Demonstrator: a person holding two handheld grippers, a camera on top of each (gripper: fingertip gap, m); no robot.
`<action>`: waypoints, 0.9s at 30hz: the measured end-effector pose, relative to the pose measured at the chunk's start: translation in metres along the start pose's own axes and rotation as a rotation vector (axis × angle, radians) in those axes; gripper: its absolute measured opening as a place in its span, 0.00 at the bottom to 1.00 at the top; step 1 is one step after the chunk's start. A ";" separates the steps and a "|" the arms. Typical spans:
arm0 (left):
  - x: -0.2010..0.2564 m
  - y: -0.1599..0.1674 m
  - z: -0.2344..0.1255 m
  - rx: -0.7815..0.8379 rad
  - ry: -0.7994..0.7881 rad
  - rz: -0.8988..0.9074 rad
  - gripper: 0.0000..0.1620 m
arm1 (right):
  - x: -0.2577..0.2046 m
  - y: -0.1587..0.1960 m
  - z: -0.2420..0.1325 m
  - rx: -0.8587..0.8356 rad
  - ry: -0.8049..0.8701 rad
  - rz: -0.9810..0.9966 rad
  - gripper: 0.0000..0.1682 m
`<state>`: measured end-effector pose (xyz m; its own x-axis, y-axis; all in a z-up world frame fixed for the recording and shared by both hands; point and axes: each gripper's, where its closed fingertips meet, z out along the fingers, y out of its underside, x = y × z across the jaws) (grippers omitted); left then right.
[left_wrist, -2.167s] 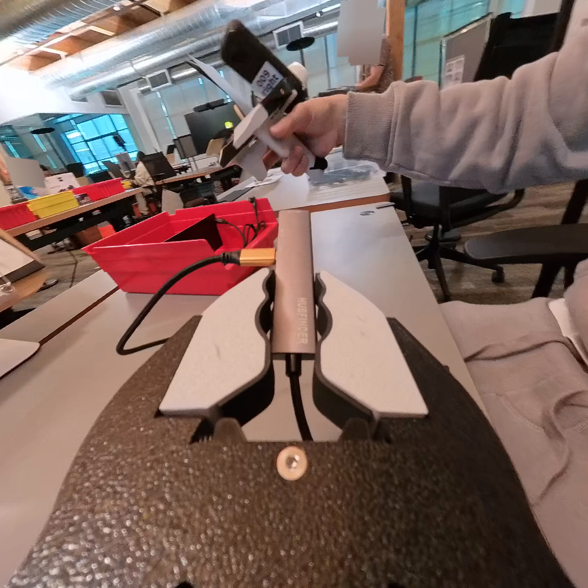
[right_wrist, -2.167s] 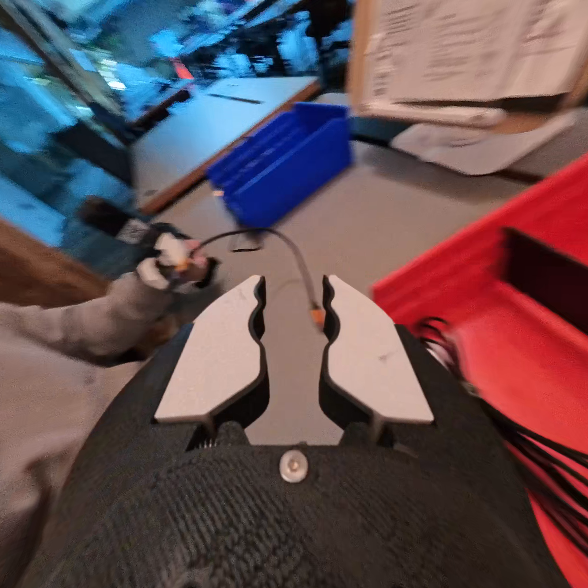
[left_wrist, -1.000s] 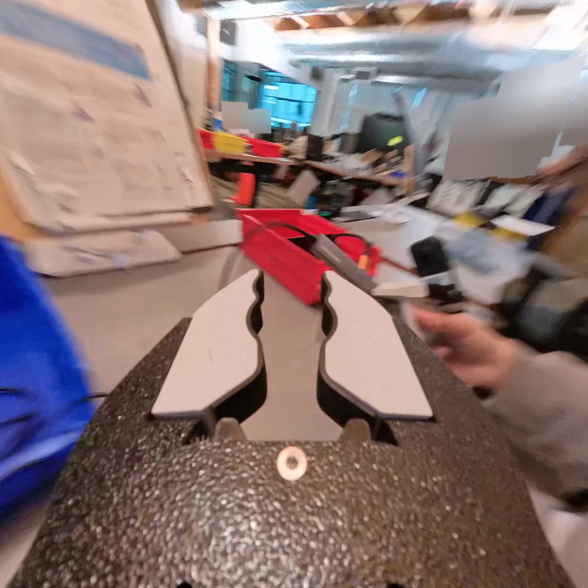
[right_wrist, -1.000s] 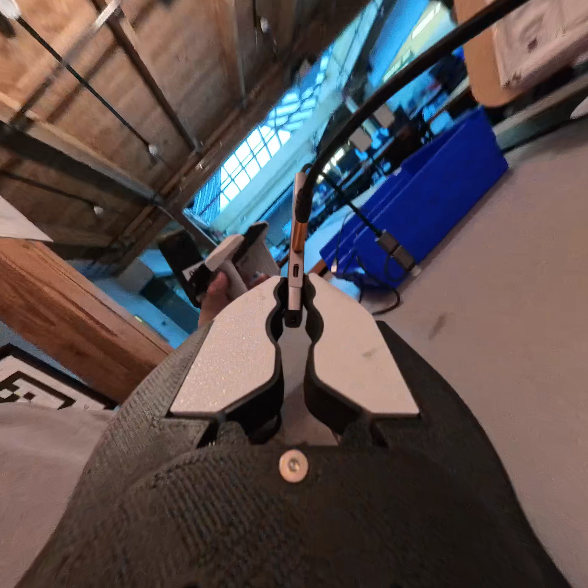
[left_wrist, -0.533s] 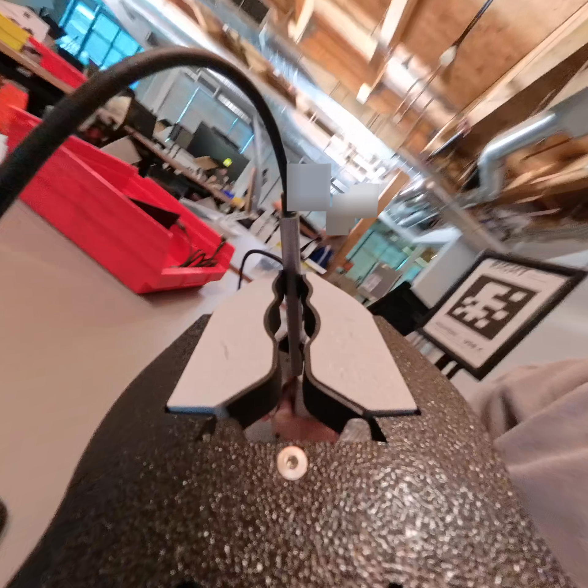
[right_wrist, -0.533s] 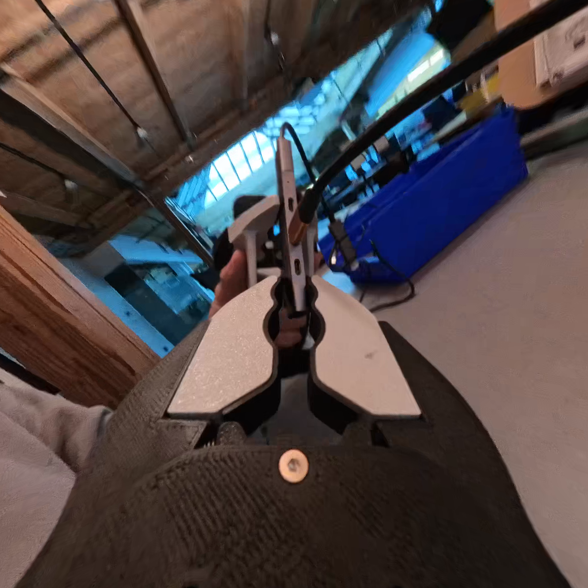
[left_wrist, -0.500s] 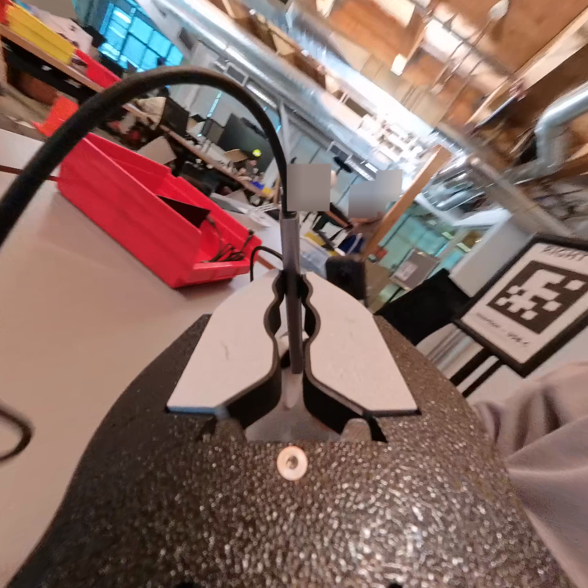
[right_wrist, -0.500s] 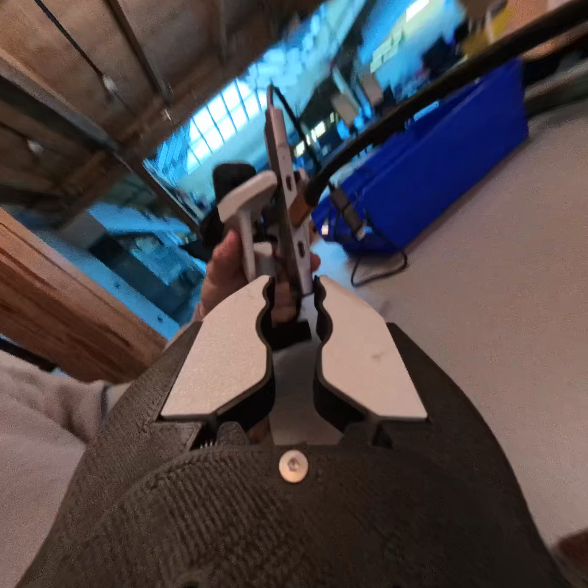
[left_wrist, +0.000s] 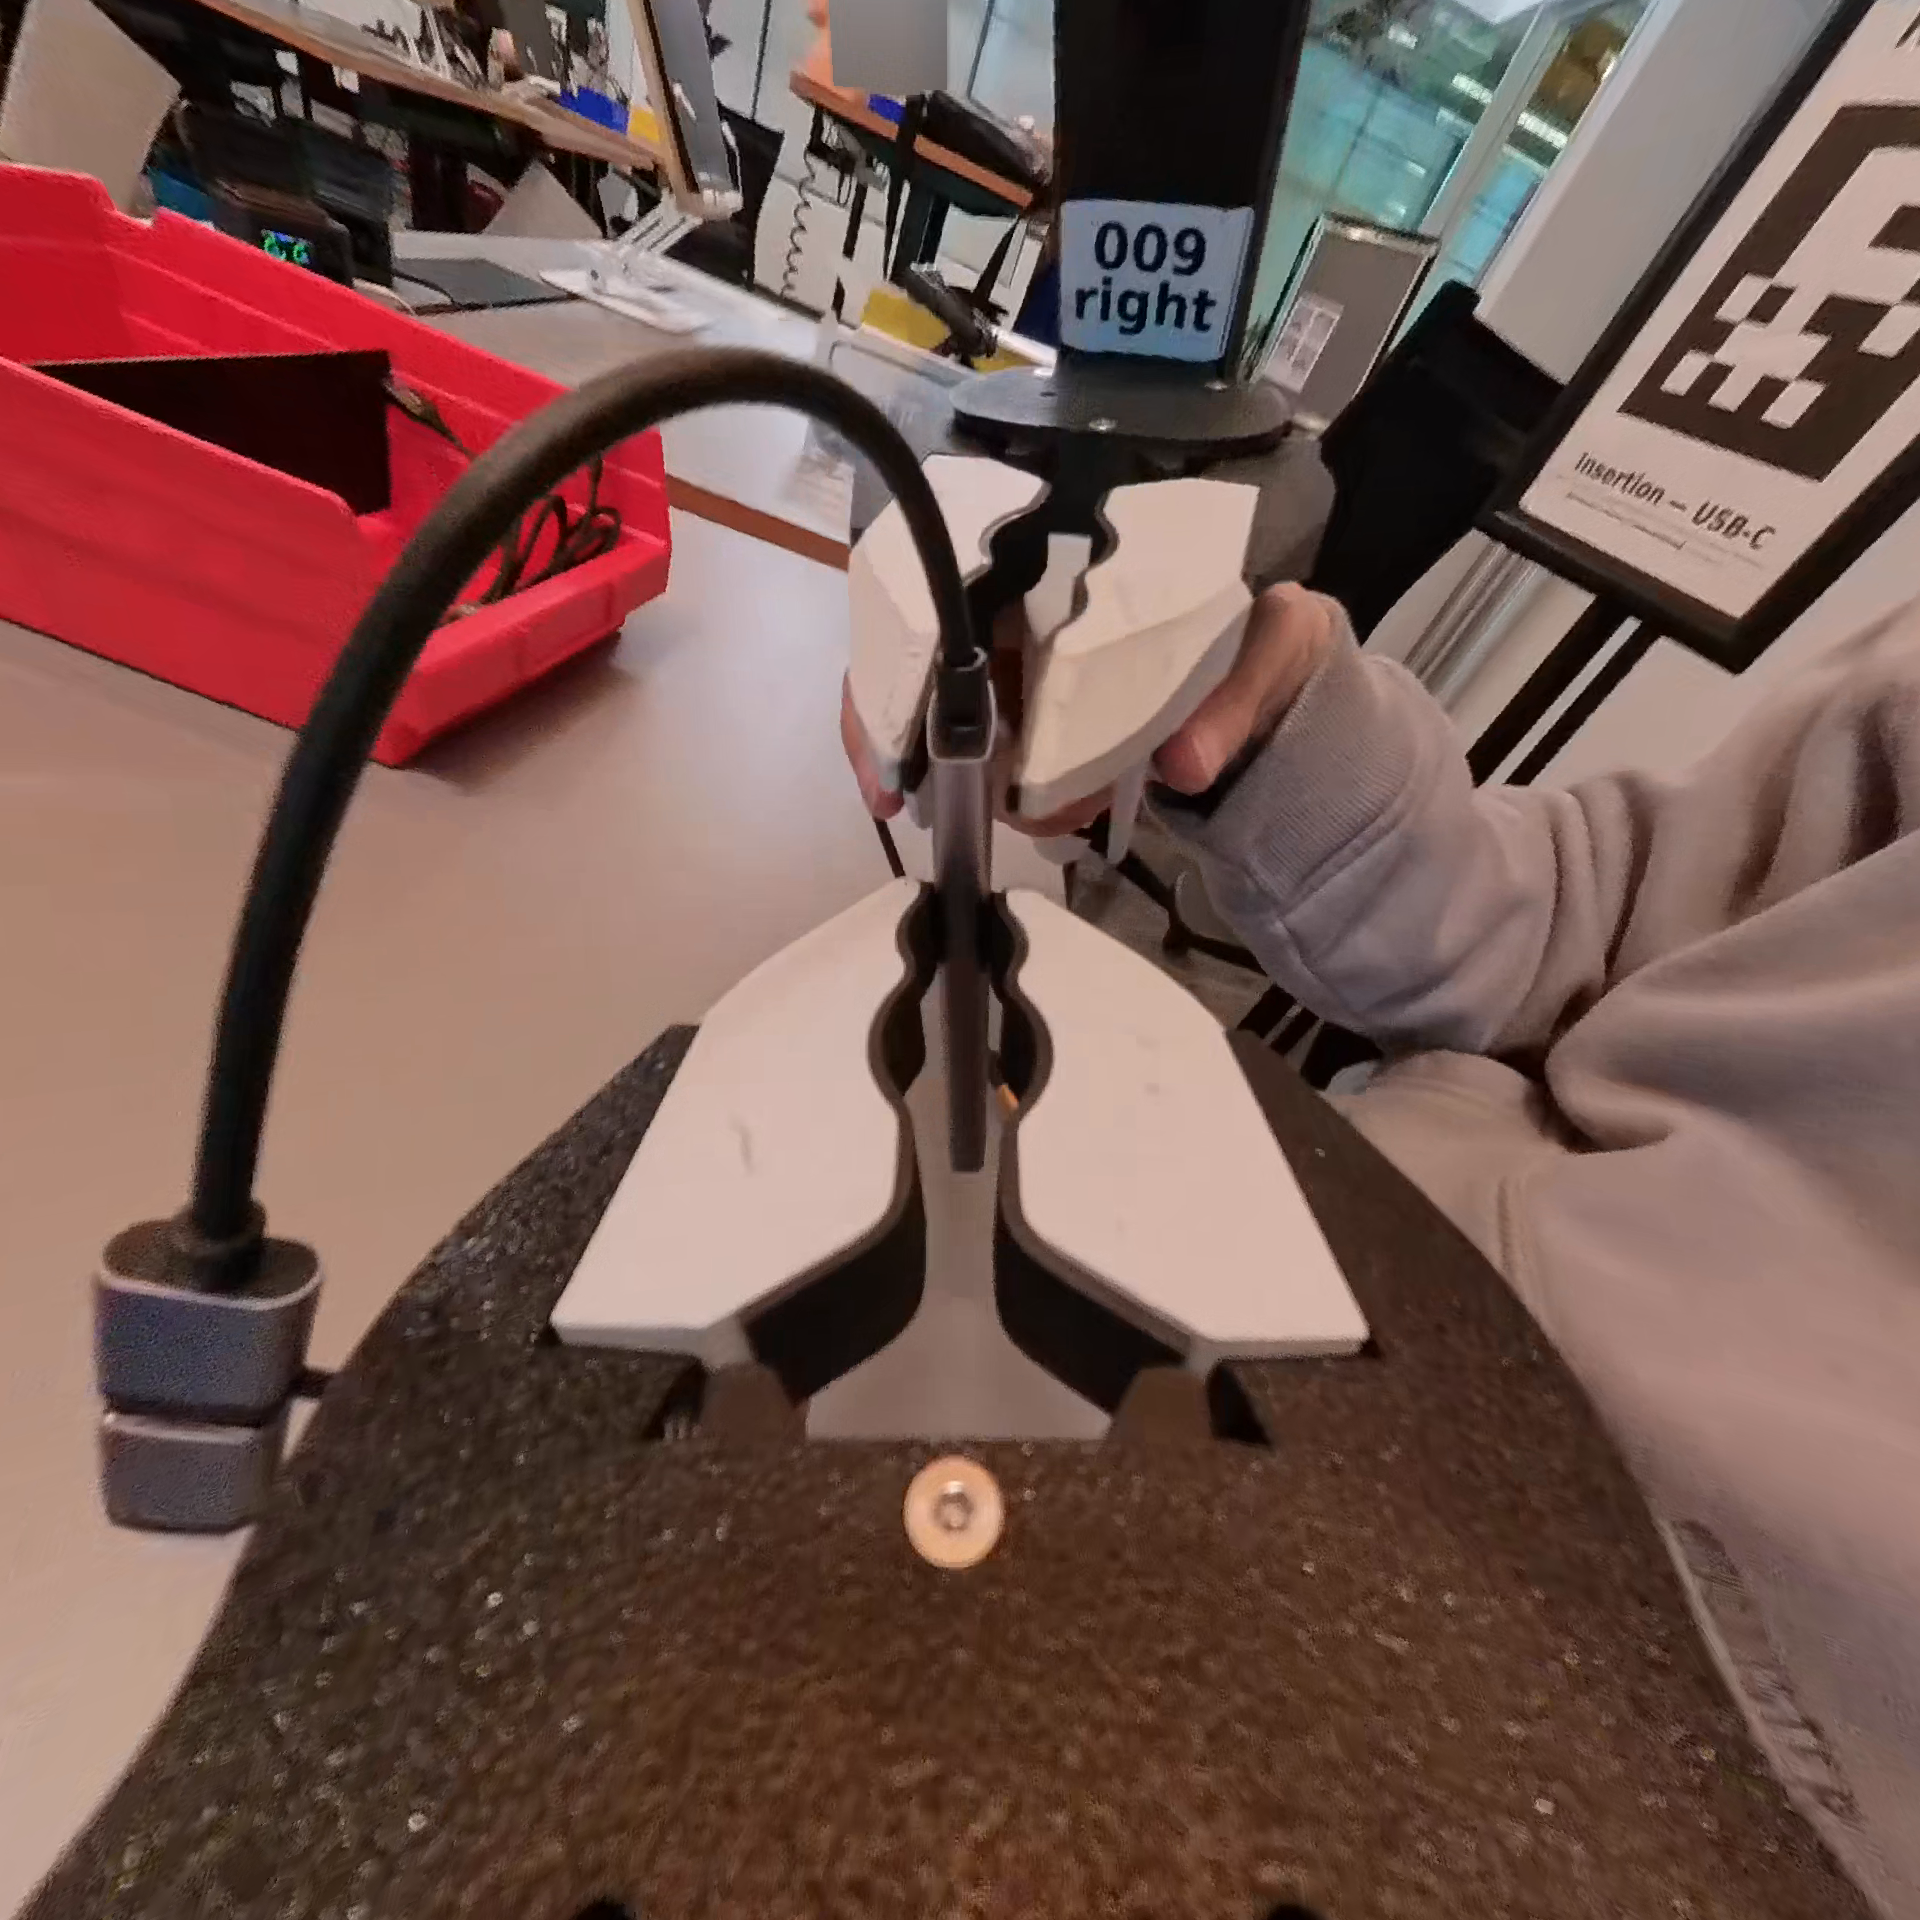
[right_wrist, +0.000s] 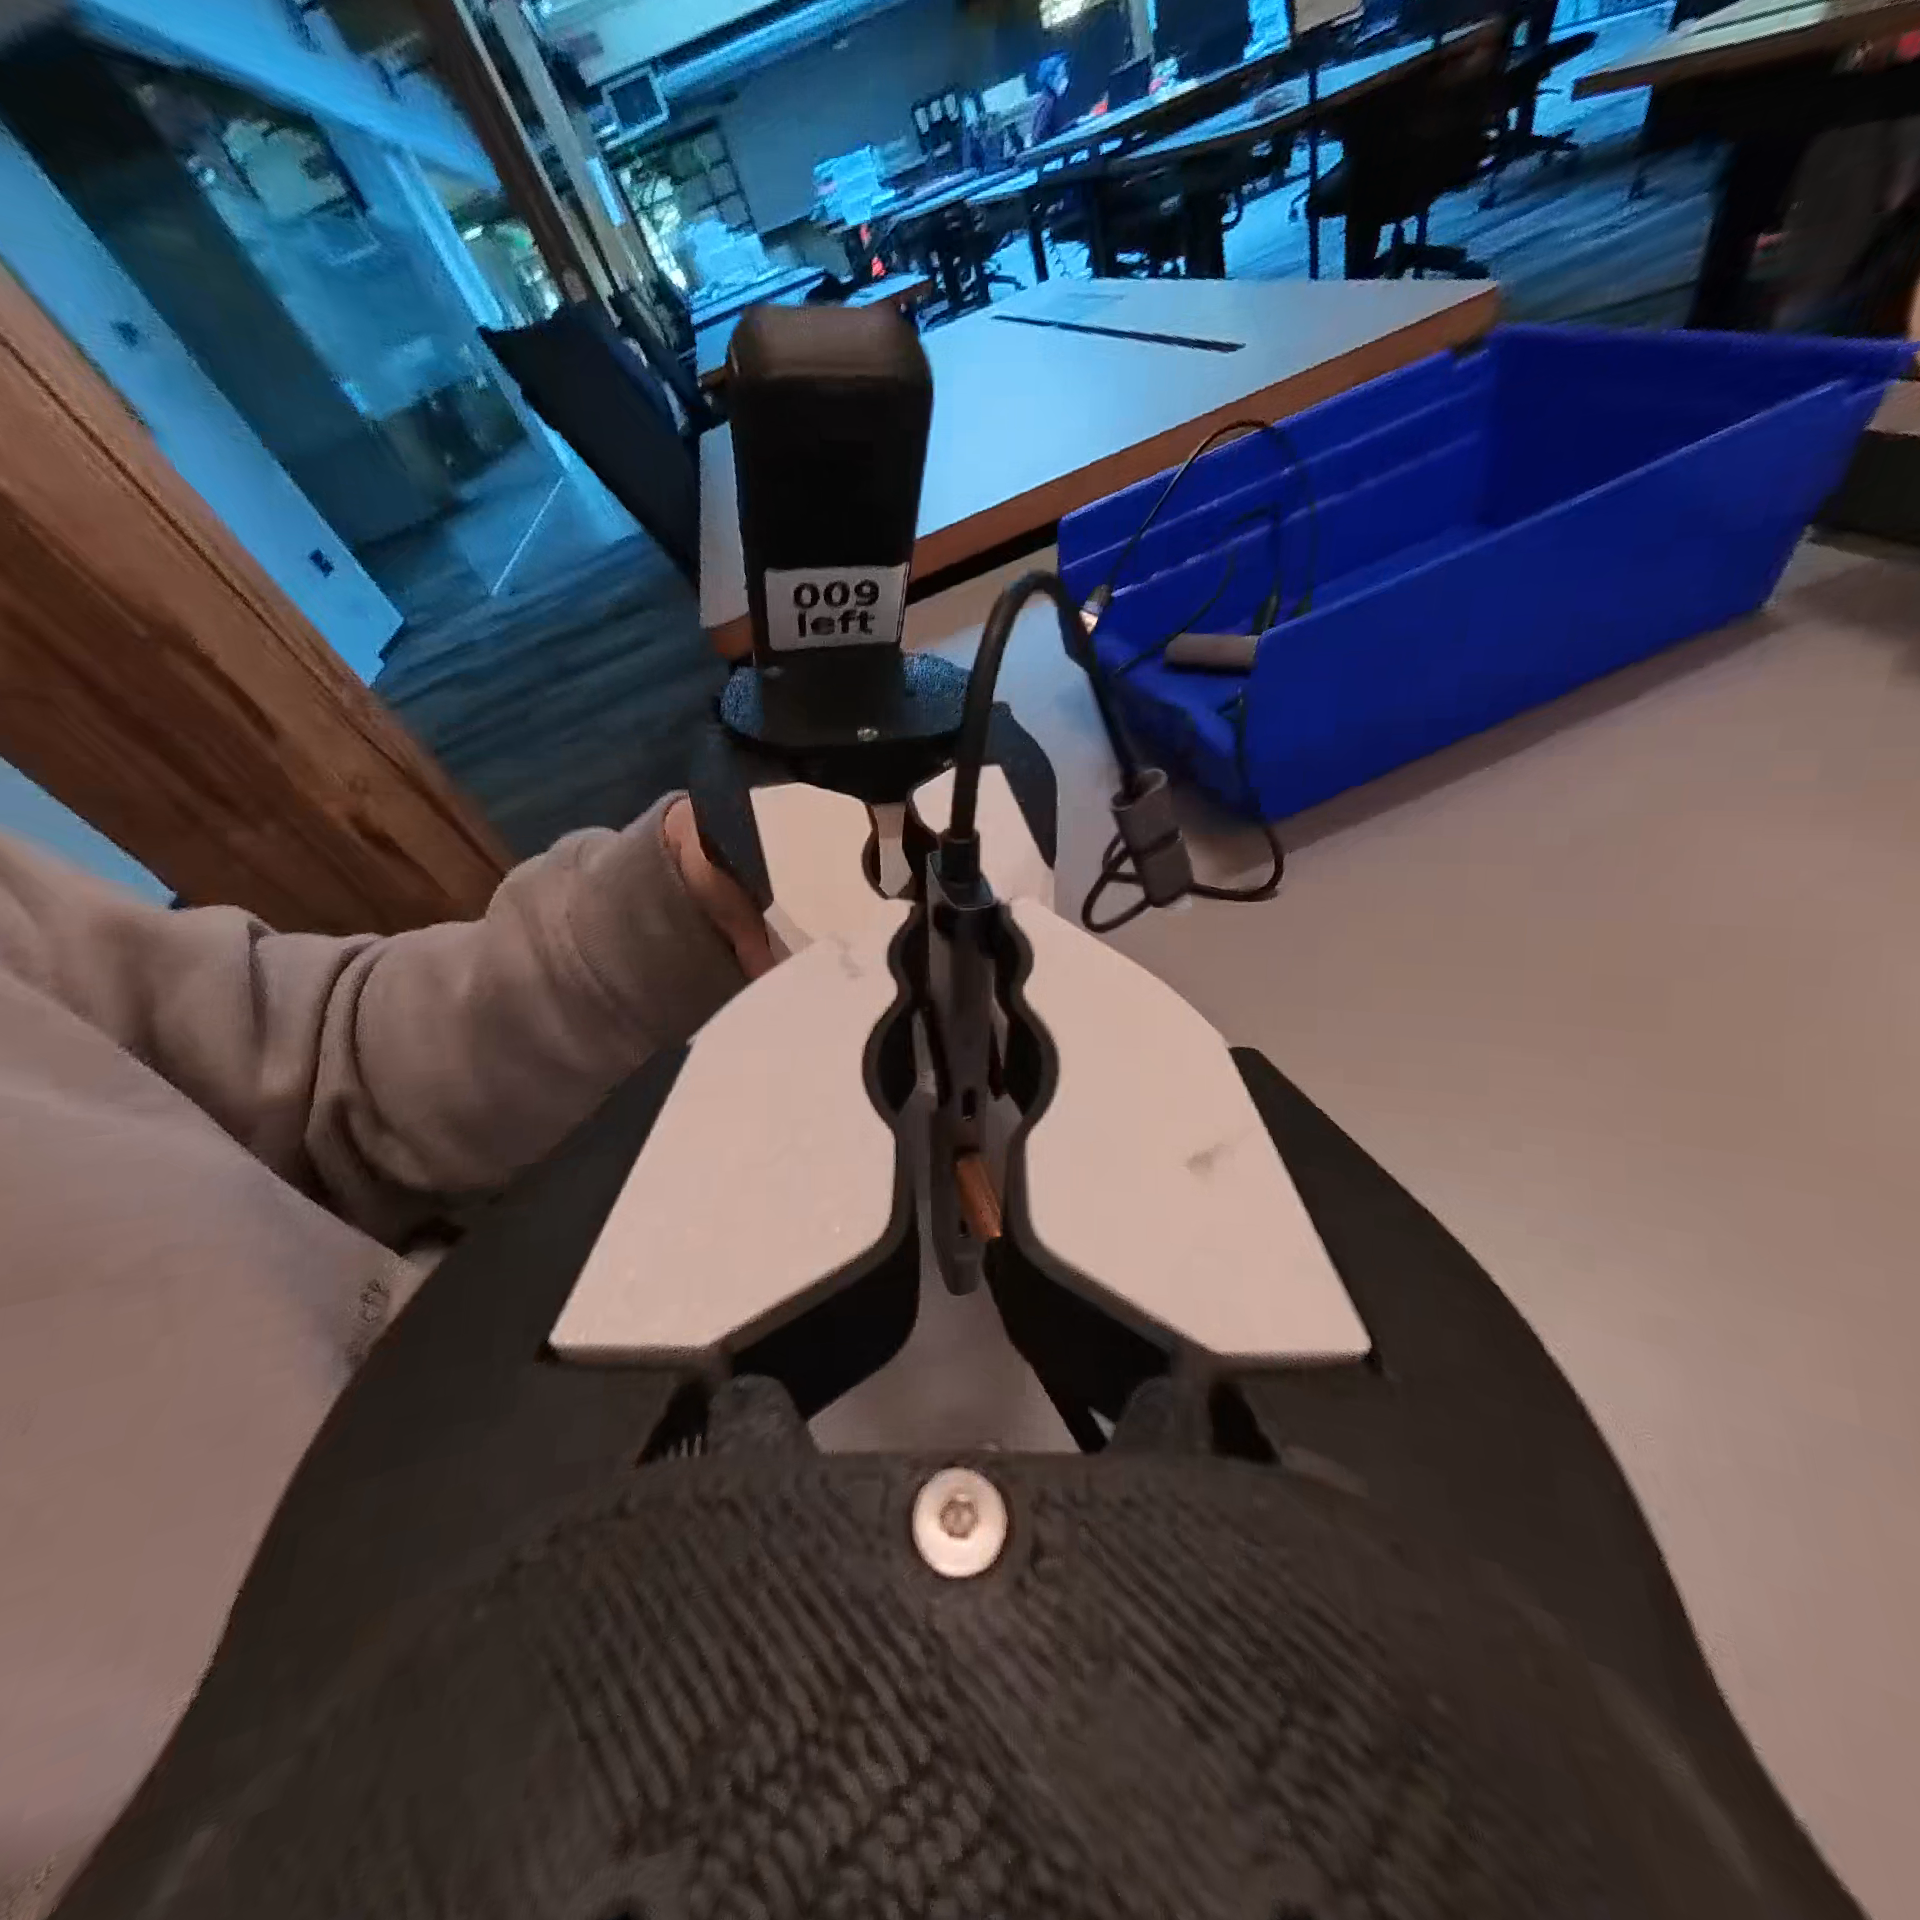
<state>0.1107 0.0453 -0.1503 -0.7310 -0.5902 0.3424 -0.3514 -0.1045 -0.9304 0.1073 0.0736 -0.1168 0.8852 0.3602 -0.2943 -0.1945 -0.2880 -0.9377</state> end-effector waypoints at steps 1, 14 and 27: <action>-0.001 0.002 0.000 -0.019 -0.009 0.009 0.05 | 0.000 0.004 0.002 -0.012 -0.004 -0.014 0.08; -0.020 -0.041 -0.009 0.262 -0.531 0.714 0.20 | 0.065 -0.028 -0.045 0.761 -0.143 0.876 0.05; -0.027 -0.031 -0.002 0.277 -0.605 0.776 0.16 | 0.073 -0.019 -0.047 0.846 -0.144 0.995 0.06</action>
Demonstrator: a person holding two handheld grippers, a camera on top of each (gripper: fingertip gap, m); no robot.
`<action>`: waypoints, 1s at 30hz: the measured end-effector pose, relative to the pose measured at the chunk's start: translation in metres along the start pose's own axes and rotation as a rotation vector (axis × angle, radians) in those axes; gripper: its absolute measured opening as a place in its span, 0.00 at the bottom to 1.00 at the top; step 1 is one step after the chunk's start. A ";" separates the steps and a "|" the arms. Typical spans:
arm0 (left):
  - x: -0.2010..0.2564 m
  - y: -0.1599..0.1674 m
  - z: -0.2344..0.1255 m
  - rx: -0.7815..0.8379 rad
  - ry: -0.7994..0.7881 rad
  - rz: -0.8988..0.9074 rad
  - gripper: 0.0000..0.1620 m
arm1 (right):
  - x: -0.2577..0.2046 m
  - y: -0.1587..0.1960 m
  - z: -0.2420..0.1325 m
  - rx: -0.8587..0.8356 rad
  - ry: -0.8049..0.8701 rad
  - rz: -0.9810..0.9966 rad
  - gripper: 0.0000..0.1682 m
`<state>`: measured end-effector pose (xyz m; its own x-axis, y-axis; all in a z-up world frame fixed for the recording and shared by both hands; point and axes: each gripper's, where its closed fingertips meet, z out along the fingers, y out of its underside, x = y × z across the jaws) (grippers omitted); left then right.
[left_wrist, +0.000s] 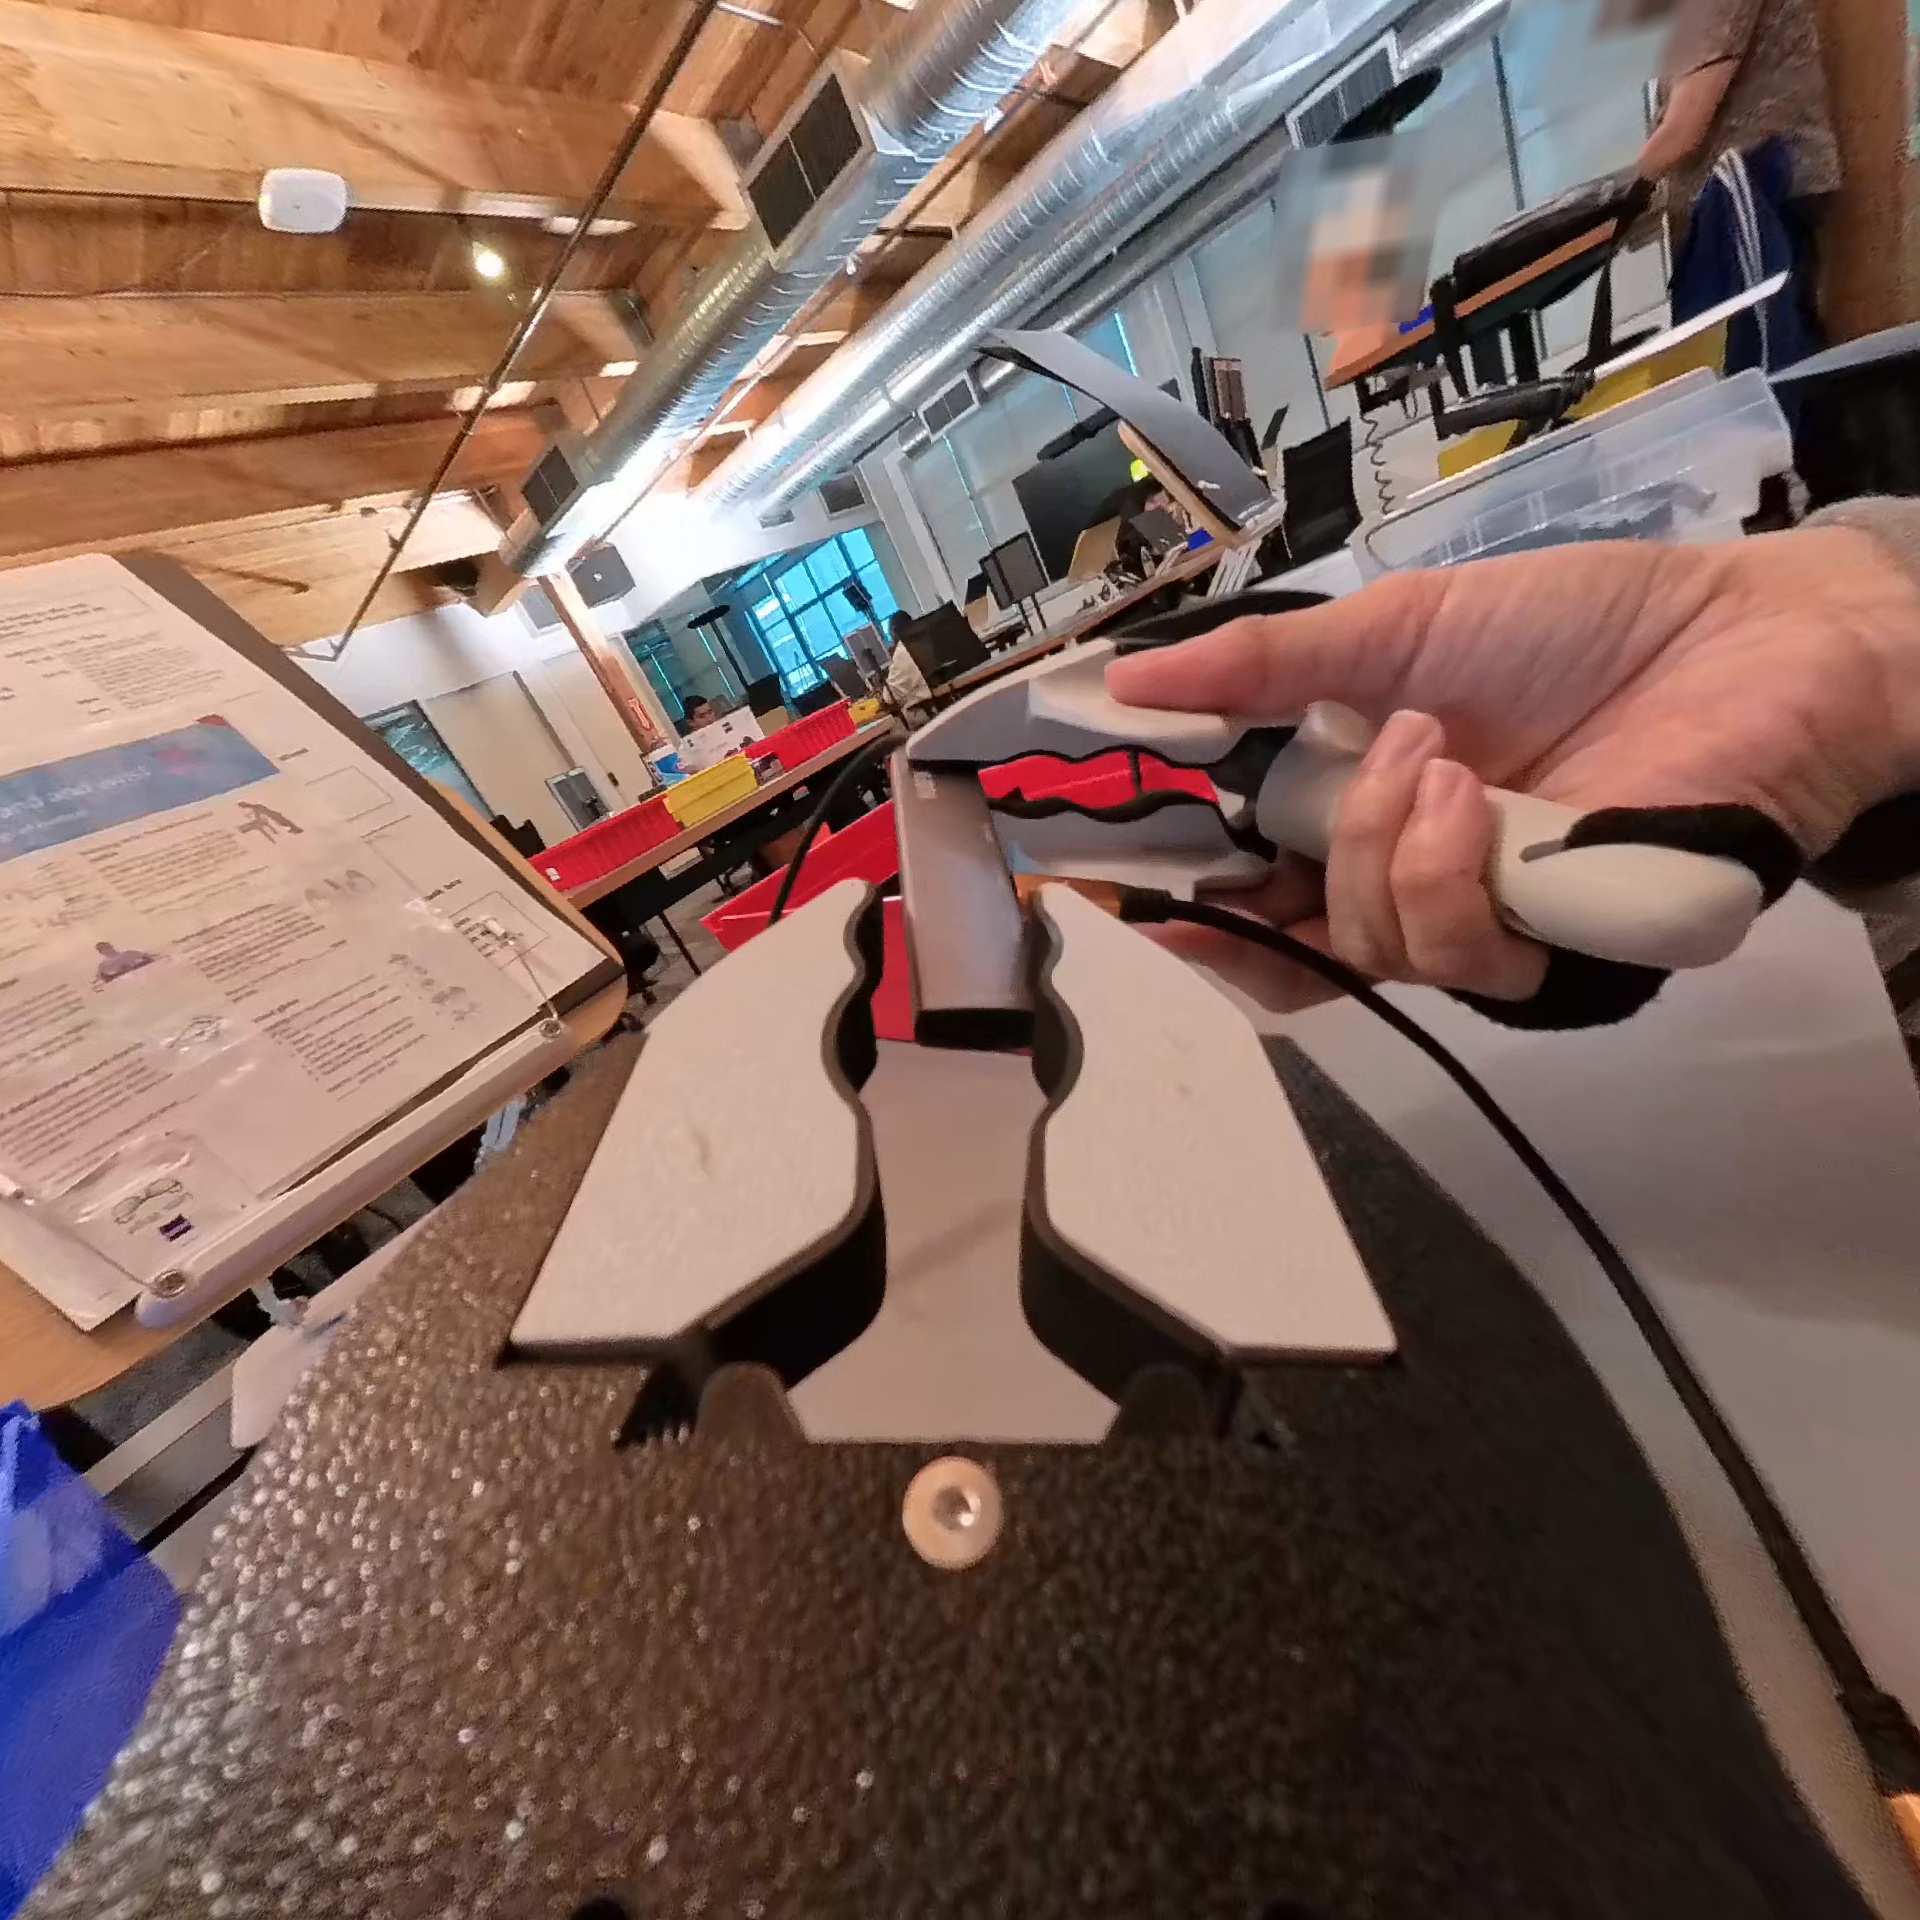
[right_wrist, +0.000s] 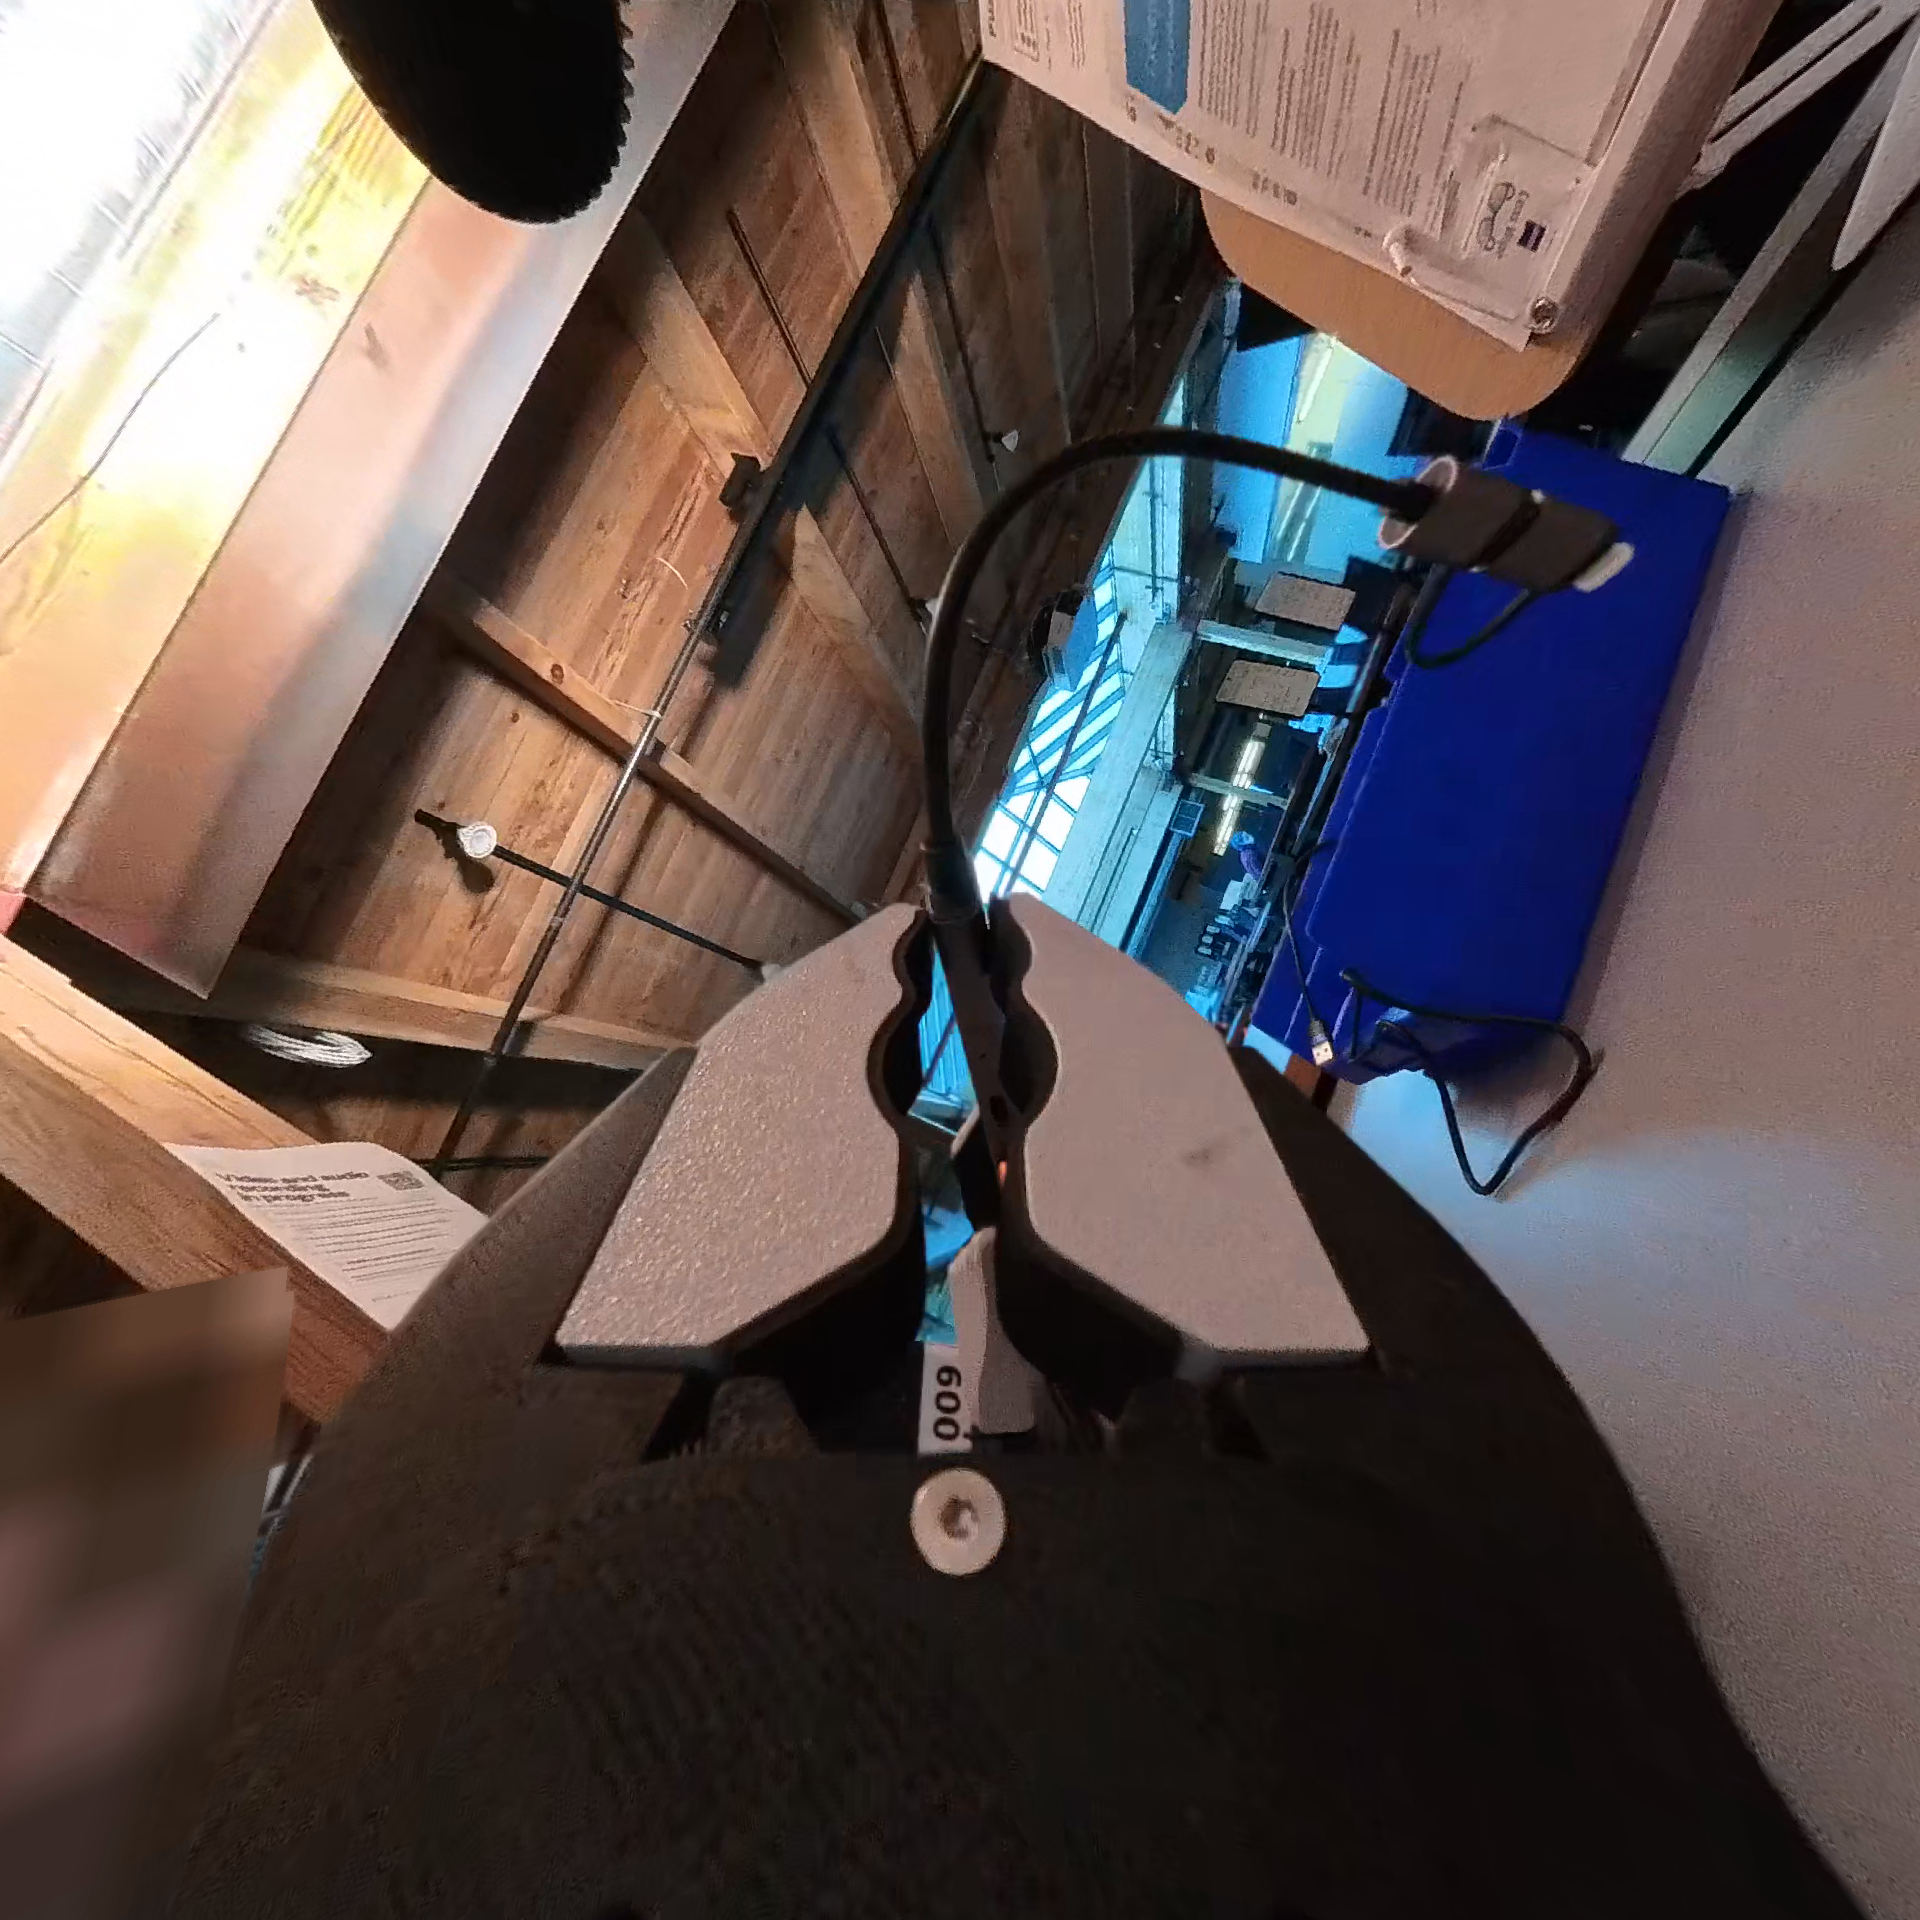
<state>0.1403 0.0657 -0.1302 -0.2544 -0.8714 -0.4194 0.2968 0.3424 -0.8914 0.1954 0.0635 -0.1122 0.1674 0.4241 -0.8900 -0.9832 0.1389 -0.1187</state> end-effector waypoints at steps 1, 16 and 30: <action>0.000 0.000 0.000 0.006 -0.001 -0.009 0.14 | 0.002 -0.001 0.000 0.008 0.002 0.014 0.06; 0.014 0.016 0.003 -0.075 0.065 -0.008 0.21 | 0.003 -0.007 -0.001 0.040 0.011 -0.036 0.05; 0.005 0.011 0.004 -0.038 -0.068 -0.002 0.15 | 0.011 0.001 -0.001 0.042 0.023 -0.035 0.05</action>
<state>0.1456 0.0639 -0.1413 -0.1913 -0.8936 -0.4061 0.2610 0.3525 -0.8987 0.1965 0.0673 -0.1223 0.1998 0.3977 -0.8955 -0.9726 0.1912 -0.1322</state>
